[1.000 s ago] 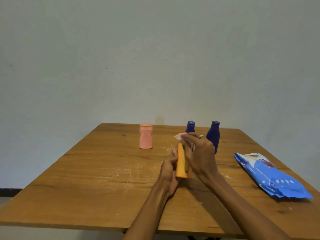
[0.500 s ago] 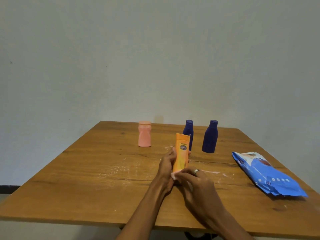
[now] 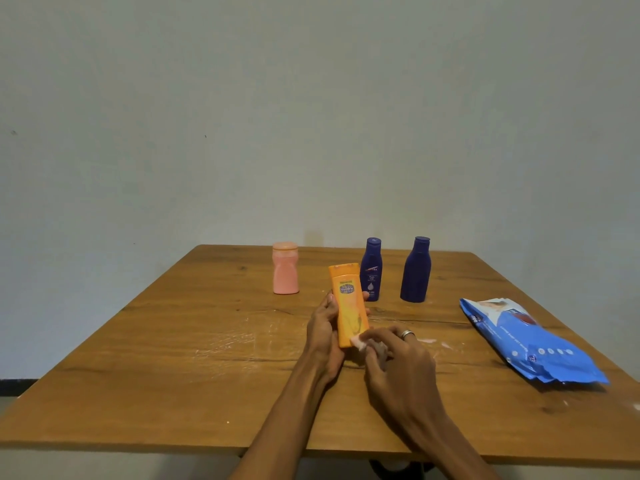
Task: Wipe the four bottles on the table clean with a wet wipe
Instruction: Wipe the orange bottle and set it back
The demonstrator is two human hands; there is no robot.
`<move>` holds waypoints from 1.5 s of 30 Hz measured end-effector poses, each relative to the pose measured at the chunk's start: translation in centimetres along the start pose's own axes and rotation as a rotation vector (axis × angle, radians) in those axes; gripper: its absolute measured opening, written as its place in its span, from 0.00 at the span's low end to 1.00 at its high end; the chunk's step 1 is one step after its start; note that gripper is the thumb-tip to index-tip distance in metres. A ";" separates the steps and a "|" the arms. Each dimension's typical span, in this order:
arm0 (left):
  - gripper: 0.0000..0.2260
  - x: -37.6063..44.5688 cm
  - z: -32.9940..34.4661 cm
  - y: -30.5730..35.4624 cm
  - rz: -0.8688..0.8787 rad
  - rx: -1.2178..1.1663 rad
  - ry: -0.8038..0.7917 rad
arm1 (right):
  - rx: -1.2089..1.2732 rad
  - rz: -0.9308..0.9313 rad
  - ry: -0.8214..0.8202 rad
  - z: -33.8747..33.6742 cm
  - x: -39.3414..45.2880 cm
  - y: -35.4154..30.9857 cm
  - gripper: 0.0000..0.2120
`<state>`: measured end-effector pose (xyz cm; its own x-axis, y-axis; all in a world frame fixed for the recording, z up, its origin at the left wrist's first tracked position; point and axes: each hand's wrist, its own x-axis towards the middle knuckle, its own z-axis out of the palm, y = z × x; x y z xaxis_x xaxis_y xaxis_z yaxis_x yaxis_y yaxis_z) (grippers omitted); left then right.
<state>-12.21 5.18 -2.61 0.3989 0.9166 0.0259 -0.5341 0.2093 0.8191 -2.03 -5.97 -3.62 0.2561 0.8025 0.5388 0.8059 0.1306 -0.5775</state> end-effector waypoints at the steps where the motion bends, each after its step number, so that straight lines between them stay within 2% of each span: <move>1: 0.17 -0.1 0.0 0.0 -0.007 -0.001 -0.008 | 0.005 -0.012 0.006 -0.1 0.1 0.0 0.11; 6: 0.15 -0.7 0.6 -0.1 -0.061 0.107 -0.112 | 0.028 -0.031 0.101 -0.5 2.3 -0.5 0.12; 12: 0.15 -0.8 1.0 -0.5 -0.050 0.124 -0.147 | 0.017 -0.050 0.285 -1.2 8.0 -1.6 0.14; 16: 0.14 -0.6 0.6 -0.4 -0.045 0.113 -0.113 | -0.055 -0.079 0.207 -0.6 7.3 -1.5 0.15; 23: 0.17 -0.3 0.3 -0.2 -0.033 0.111 -0.096 | -0.045 -0.091 -0.029 -0.1 0.4 -0.4 0.10; 27: 0.18 -0.5 0.4 -0.1 -0.031 0.102 -0.093 | -0.085 -0.073 -0.042 -0.4 0.4 -0.2 0.11; 31: 0.17 -0.6 0.5 0.0 -0.046 0.089 -0.098 | -0.082 -0.063 0.051 -0.4 2.8 -0.3 0.17; 35: 0.16 -1.0 0.9 -0.2 -0.043 0.111 -0.136 | -0.070 -0.086 0.164 -1.1 6.6 -0.5 0.17; 41: 0.15 -0.8 1.1 -0.2 -0.024 0.077 -0.149 | 0.071 -0.091 0.338 -1.5 9.9 -0.3 0.08; 45: 0.16 -0.7 1.0 -0.3 -0.037 0.109 -0.175 | 0.326 0.009 0.441 -2.2 10.6 -0.9 0.06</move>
<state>-11.54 4.12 -2.30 0.5449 0.8341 0.0858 -0.4369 0.1951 0.8781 1.12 1.09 3.98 0.5181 0.4930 0.6989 0.6136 0.3550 -0.7053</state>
